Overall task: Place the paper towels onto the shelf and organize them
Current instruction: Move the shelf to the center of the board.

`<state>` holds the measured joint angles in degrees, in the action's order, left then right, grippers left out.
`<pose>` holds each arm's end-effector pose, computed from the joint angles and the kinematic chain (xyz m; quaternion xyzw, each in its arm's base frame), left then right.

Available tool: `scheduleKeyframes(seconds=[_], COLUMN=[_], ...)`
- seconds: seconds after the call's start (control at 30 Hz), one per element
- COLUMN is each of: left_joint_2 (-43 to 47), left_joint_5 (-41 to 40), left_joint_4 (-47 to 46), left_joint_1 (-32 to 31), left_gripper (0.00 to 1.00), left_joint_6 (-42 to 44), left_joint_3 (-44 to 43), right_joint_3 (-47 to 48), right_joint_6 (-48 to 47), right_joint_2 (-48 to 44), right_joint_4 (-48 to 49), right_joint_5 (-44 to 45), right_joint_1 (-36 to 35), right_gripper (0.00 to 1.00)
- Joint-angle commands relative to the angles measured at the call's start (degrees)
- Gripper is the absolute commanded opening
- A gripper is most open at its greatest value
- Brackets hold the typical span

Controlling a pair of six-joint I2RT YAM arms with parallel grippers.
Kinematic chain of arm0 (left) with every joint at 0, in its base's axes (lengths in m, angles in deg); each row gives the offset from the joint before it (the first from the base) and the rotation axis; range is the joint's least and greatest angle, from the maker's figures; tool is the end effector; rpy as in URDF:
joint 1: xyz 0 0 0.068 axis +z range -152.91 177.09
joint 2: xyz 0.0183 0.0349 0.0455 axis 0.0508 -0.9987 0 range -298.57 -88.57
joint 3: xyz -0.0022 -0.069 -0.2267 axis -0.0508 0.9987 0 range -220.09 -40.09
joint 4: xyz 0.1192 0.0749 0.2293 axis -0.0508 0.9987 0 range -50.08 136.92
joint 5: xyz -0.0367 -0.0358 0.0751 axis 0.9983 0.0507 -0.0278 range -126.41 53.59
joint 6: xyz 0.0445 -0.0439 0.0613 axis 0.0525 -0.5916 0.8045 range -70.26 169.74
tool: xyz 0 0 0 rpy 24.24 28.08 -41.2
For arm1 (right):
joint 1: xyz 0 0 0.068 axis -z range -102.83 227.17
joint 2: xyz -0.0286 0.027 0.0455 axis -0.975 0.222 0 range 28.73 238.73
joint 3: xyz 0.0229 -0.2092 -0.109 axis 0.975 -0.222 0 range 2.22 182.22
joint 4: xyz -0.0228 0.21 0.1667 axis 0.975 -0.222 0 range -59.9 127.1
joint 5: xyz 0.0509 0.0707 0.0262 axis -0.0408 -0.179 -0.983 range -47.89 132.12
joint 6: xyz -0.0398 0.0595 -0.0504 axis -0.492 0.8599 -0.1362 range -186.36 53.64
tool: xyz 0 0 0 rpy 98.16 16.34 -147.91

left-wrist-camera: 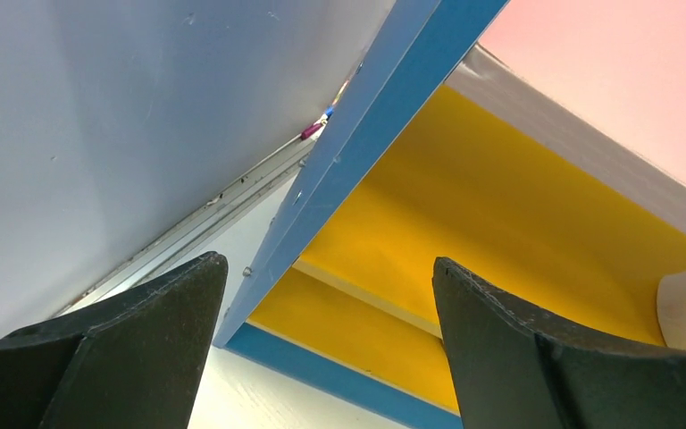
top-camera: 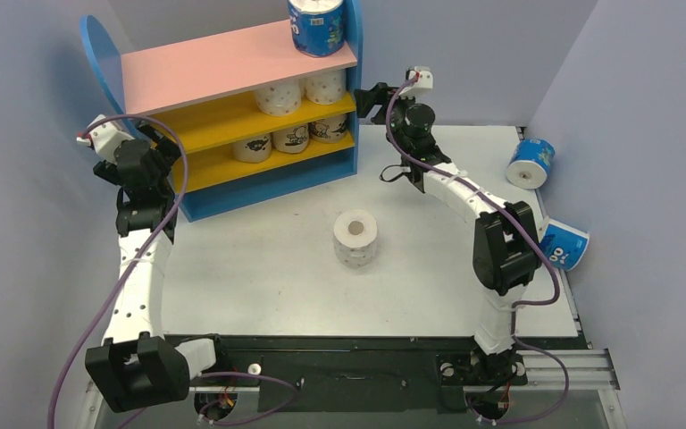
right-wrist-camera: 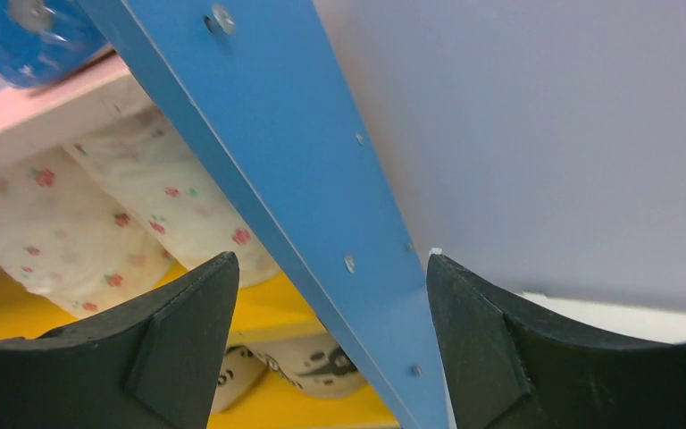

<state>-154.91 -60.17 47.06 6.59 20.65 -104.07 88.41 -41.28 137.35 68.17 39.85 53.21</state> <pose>0.3179 0.0849 0.3469 -0.3724 0.6610 0.0473 0.6498 0.4549 0.2055 0.3101 -0.0086 0.6518 0.3264 0.6845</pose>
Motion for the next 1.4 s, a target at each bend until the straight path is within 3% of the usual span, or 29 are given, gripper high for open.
scheduleKeyframes(seconds=[0.0, 0.2, 0.4, 0.67, 0.77, 0.83, 1.37], left_joint_2=[-1.4, -2.9, -4.6, -5.9, -5.4, -4.8, -0.9], left_joint_5=[-0.8, -1.1, 0.0, 2.6, 2.8, 2.6, 3.2], left_joint_4=[-6.3, -9.1, -11.2, -13.0, -13.3, -13.3, -12.2], left_joint_1=[0.4, 0.4, 0.4, 0.4, 0.4, 0.4, 0.2], left_gripper=[0.84, 0.84, 0.80, 0.74, 0.74, 0.74, 0.78], left_joint_6=[1.8, 2.9, 3.1, 2.7, 2.5, 2.5, 2.6], left_joint_3=[-0.4, -0.8, -0.1, 0.4, 0.7, 0.7, 1.2], right_joint_3=[6.9, 11.4, 15.8, 17.8, 18.4, 17.9, 1.0], right_joint_6=[0.2, -0.1, -1.4, -4.7, -5.2, -5.5, -13.0], right_joint_2=[3.9, 7.6, 10.9, 12.3, 12.4, 12.0, -2.9], right_joint_4=[6.1, 5.8, 1.9, 0.4, -1.3, -1.5, 1.9], right_joint_5=[-5.9, -6.5, -4.6, -3.9, -3.1, -2.3, 7.3], right_joint_1=[0.4, 0.5, 0.0, -0.6, -0.7, -0.7, -2.0], right_gripper=[0.72, 0.69, 0.57, 0.31, 0.09, 0.00, 0.00])
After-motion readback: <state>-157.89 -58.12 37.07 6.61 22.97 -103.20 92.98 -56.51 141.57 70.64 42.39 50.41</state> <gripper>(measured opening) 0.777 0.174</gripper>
